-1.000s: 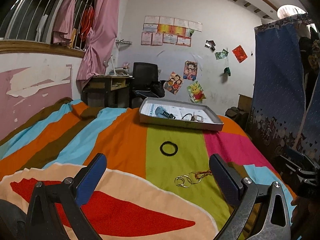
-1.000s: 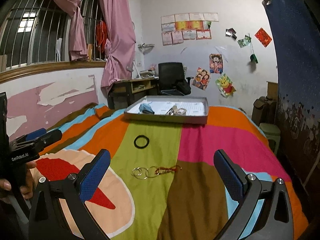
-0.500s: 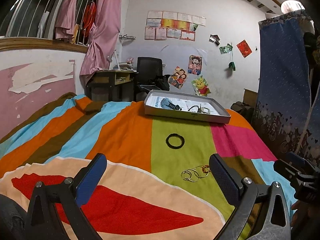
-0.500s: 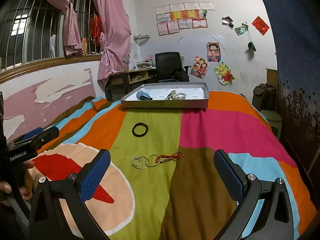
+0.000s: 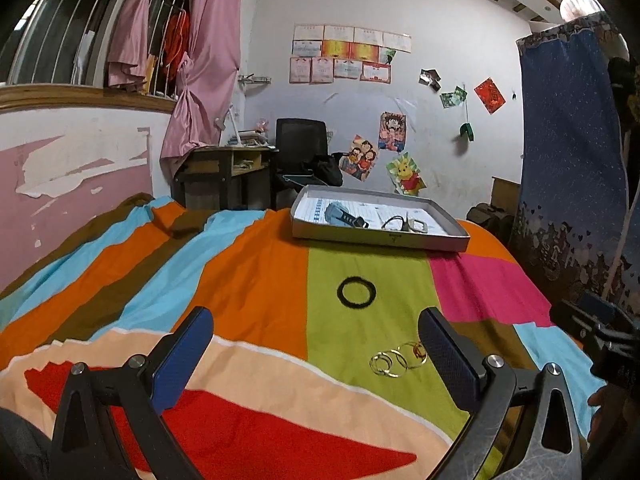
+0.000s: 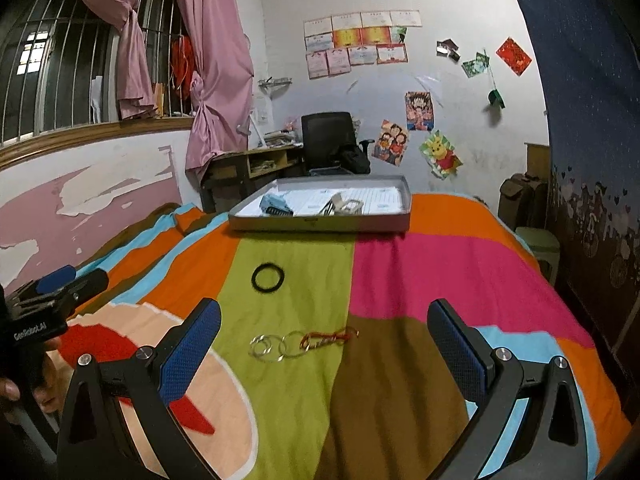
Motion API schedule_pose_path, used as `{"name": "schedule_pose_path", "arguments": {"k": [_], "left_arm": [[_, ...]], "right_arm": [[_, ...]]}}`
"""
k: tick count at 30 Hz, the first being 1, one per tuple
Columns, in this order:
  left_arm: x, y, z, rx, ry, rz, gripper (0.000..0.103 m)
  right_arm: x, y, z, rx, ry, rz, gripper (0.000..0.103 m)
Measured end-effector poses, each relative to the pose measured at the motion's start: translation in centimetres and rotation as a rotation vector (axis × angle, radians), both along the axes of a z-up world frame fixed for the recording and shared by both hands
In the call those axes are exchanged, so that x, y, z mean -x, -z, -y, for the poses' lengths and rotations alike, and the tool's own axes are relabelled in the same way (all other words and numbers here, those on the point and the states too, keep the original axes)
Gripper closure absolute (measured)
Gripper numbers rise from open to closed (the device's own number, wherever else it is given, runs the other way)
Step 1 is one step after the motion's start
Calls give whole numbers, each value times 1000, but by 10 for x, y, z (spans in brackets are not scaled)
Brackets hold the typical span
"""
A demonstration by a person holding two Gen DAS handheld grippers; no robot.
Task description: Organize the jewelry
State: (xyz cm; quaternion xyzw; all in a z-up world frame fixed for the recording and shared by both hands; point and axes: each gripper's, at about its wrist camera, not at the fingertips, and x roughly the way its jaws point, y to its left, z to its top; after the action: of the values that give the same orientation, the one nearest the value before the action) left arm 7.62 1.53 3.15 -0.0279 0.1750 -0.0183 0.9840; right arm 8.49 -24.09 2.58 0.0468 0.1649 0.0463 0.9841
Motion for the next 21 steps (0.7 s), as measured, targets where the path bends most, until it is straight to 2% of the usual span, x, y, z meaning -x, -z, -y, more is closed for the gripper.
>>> {"name": "schedule_pose_path", "arguments": {"k": [10, 21], "left_arm": [[-34, -6, 6, -18, 11, 13, 0], [-79, 7, 17, -25, 56, -6, 0]], "right_arm": [[-34, -18, 2, -4, 1, 37, 1], [-66, -15, 9, 41, 52, 45, 1]]}}
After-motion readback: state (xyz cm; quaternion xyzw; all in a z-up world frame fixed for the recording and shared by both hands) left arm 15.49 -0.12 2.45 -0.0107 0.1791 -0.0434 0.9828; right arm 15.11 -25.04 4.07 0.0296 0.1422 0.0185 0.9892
